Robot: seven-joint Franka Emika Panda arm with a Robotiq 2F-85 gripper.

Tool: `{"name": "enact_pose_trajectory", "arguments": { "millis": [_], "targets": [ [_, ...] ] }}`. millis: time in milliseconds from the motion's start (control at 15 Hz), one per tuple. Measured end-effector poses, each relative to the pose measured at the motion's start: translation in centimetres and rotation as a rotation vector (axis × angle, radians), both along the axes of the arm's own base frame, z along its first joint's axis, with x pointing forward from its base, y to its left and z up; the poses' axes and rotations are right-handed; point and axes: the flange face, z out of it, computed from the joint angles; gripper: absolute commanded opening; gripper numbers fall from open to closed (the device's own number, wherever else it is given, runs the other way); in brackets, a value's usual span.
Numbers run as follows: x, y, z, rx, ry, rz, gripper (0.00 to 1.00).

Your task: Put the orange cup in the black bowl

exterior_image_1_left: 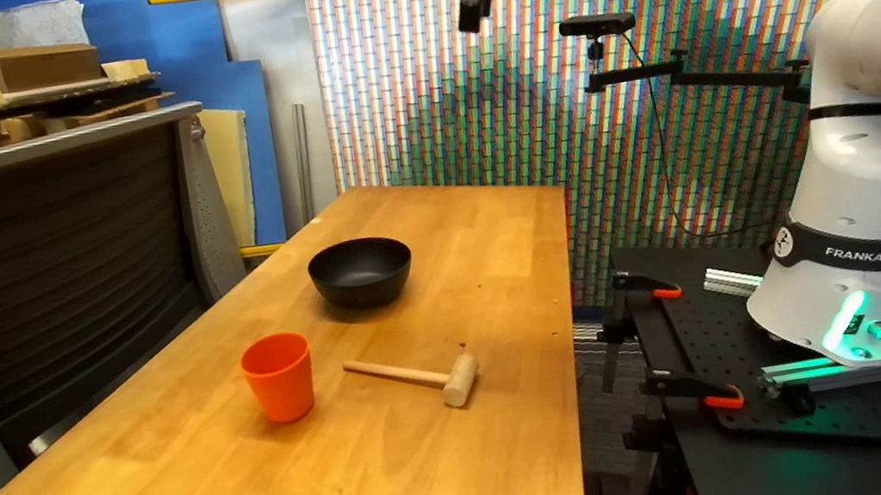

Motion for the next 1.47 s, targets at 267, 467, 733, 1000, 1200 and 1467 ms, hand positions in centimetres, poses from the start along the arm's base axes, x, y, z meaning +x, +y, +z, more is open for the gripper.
{"name": "enact_pose_trajectory", "arguments": {
  "millis": [267, 467, 733, 1000, 1200, 1467],
  "targets": [
    [7.2, 3.8, -6.3, 0.144, 0.01, 0.108, 1.0],
    [11.4, 7.0, -11.0, 0.242, 0.09, 0.192, 1.0],
    [17.1, 10.1, -17.1, 0.283, 0.174, 0.246, 1.0],
    [22.3, 11.3, -23.1, 0.249, 0.22, 0.26, 1.0],
    [25.4, 11.8, -27.3, 0.225, 0.255, 0.256, 1.0],
    [28.0, 12.2, -31.0, 0.232, 0.34, 0.247, 0.56]
  ]
}}
